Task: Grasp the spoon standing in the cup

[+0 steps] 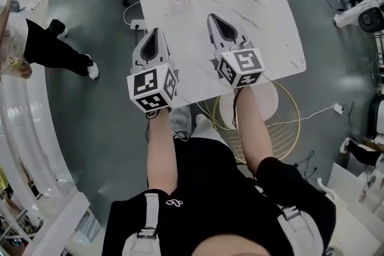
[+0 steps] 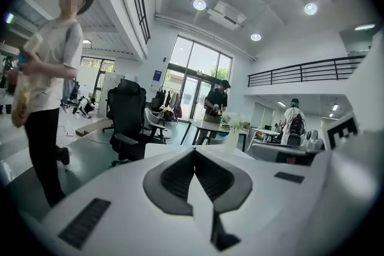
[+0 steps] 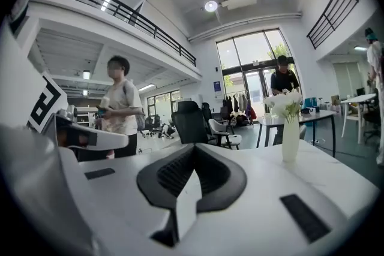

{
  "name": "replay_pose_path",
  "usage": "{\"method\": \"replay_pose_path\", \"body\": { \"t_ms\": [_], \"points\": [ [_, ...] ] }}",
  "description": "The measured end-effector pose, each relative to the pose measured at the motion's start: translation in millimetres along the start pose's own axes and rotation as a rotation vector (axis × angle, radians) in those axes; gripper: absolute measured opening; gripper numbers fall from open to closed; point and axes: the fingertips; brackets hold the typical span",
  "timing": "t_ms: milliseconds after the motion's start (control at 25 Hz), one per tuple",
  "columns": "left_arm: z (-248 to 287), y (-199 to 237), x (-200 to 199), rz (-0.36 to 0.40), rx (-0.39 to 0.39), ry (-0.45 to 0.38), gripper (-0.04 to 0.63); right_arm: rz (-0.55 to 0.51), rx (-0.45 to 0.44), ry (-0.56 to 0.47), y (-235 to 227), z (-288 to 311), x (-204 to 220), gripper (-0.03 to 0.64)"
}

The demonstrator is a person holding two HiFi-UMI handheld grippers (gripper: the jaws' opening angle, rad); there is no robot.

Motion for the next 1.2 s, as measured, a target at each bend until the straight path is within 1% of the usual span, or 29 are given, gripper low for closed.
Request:
{"method": "replay_pose_path", "body": {
  "t_ms": [320, 480, 600, 840, 960, 1200],
  "points": [
    [40.3, 8.3, 18.5, -0.019, 0.061, 0.057, 0.015, -0.036, -0.001, 0.059, -13.1, 47.6, 13.4, 0.006],
    [58.9, 17.9, 28.7, -0.031, 0.078, 0.085, 0.015, -0.041, 0.003, 0.08, -20.1, 74.6, 23.4, 0.006],
    [71.0, 26.8, 35.6, -0.04, 0.079, 0.104, 0.015, -0.026, 0.019, 0.089, -30.2, 91.8, 30.9, 0.006],
    [91.9, 47.4, 40.2, -0.058, 0.072, 0.126, 0.015, 0.038, 0.054, 0.106, -51.4, 128.9, 47.7, 0.008],
    [100.5, 51.8, 43.6, -0.062, 0.077, 0.135, 0.015, 0.063, 0.059, 0.127, -60.7, 145.8, 59.5, 0.083],
    [109.2, 72.1, 39.9, -0.068, 0.059, 0.141, 0.015, 0.129, 0.11, 0.181, -79.6, 171.4, 88.1, 0.153]
  ]
}}
Point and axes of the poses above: the fingertips, and each gripper's own axes: z forward along the fingers, y to its left, x out of its underside
